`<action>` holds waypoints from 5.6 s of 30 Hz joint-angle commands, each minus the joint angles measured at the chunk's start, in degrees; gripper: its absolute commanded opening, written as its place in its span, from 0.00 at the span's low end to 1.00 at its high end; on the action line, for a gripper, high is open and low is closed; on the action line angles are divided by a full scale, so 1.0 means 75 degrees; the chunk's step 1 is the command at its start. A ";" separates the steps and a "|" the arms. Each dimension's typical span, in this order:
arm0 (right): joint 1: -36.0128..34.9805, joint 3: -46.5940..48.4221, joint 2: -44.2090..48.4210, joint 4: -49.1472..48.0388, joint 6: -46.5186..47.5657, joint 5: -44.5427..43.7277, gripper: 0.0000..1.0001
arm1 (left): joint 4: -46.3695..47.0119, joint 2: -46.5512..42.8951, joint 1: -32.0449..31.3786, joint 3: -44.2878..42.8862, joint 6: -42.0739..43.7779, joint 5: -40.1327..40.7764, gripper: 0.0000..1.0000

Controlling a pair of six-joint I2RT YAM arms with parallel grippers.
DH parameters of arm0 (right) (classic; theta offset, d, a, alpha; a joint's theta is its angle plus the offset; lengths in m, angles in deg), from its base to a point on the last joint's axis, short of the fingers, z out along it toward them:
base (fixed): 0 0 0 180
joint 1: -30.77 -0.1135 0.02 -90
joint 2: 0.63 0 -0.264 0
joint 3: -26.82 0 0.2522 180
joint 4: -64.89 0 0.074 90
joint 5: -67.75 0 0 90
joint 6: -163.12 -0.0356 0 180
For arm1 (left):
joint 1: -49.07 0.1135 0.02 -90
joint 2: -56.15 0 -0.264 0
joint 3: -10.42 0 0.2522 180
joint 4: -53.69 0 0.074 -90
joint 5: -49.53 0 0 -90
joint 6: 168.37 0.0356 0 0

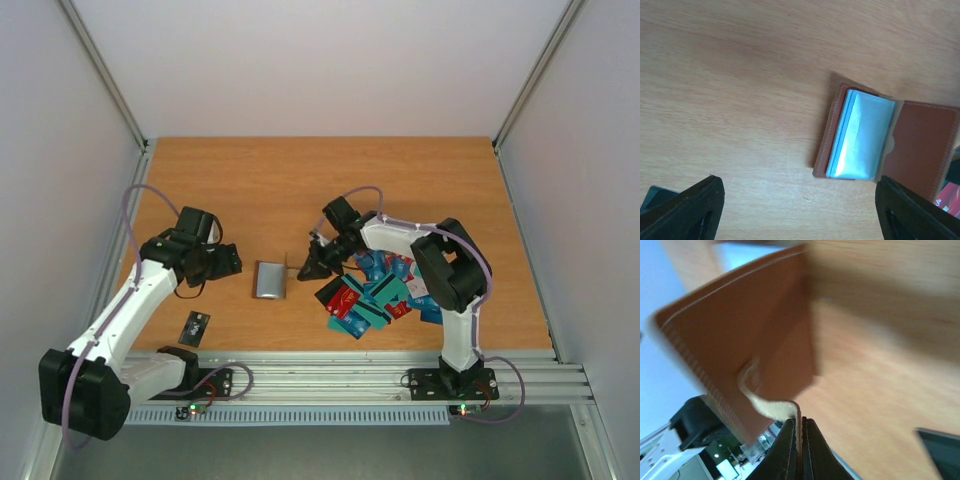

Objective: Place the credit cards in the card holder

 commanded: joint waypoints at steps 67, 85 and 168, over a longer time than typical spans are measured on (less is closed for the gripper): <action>0.0065 0.0067 0.0718 0.2422 0.1314 -0.1274 0.01 | 0.1912 0.3466 -0.3481 -0.1252 0.0348 0.0228 0.95; 0.0075 -0.0006 0.0463 0.2505 0.1623 -0.1525 0.01 | 0.1319 0.2793 -0.3433 -0.0421 0.0063 0.2125 0.55; -0.0008 -0.0676 -0.1213 -0.4051 -0.2746 0.0740 0.18 | -0.0775 0.4742 -0.3264 -0.3074 -0.0074 0.1776 0.00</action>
